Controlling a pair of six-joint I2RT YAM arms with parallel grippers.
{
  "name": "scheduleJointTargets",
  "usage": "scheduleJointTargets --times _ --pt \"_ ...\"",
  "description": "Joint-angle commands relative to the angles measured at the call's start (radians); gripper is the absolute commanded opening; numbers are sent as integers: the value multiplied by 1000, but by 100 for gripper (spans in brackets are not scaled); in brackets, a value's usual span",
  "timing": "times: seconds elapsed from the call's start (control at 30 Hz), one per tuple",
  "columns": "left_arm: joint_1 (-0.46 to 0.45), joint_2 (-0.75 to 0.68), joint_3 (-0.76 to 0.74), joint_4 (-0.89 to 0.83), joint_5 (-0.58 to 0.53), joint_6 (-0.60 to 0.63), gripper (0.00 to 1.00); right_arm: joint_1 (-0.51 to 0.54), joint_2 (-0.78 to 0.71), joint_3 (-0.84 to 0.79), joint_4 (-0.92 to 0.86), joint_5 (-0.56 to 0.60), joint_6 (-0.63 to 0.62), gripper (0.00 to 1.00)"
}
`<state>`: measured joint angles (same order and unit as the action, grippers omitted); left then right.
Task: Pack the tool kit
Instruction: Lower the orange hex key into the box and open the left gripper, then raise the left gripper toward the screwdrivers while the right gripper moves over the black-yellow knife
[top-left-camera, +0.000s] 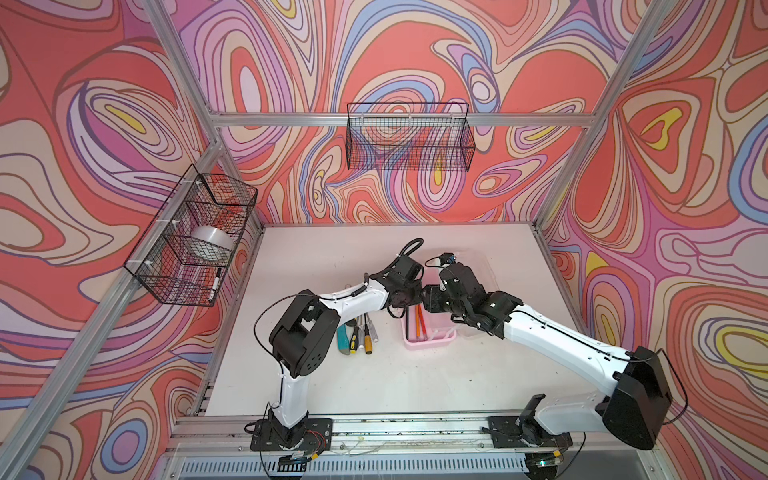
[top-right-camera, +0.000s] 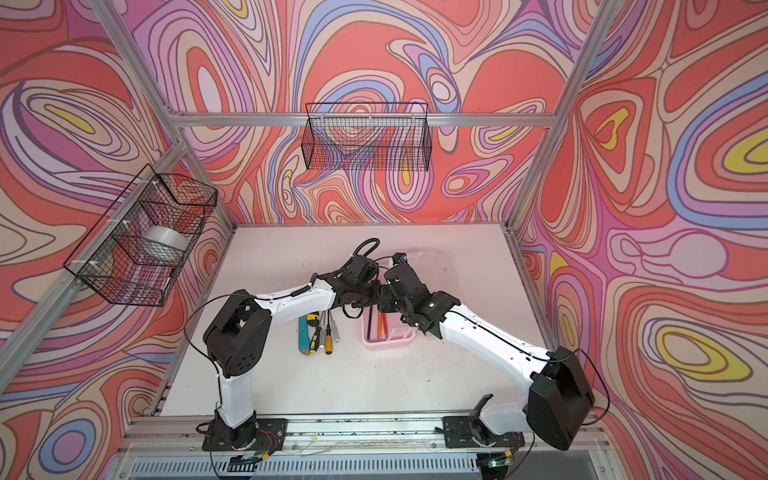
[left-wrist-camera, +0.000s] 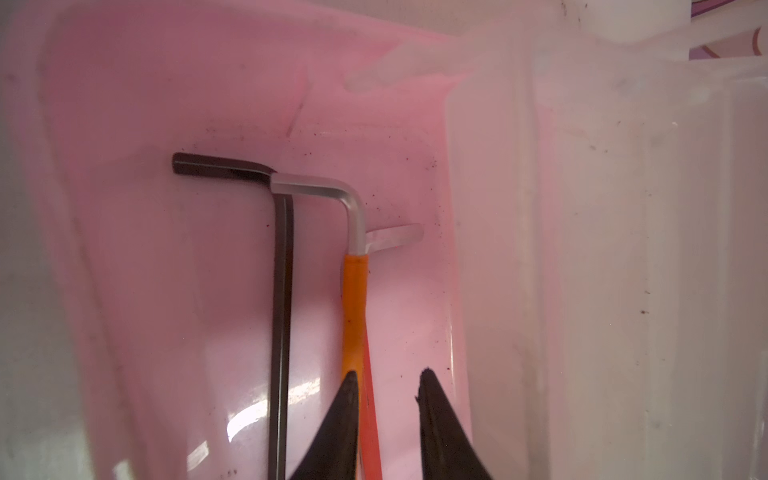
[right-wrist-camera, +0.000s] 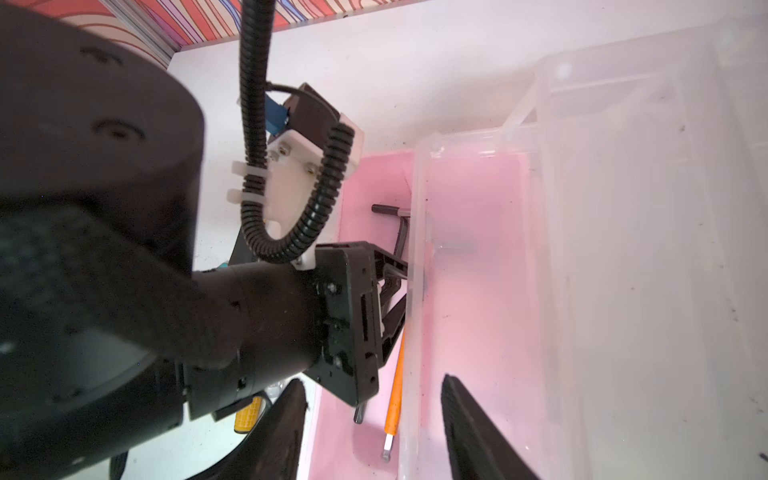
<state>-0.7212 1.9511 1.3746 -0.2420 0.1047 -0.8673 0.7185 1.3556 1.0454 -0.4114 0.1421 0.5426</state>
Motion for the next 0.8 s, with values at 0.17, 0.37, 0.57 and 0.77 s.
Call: scheduleJointTargets --times 0.17,0.37,0.57,0.77 --pt "-4 -60 18 -52 -50 50 39 -4 9 64 2 2 -37 57" --pt "0 -227 -4 -99 -207 158 55 -4 17 125 -35 -8 -59 57" --pt "55 -462 -106 -161 -304 231 59 12 51 182 -58 -29 -65 57" --pt "194 -707 -331 -223 -310 201 60 118 133 261 -88 21 -75 56"
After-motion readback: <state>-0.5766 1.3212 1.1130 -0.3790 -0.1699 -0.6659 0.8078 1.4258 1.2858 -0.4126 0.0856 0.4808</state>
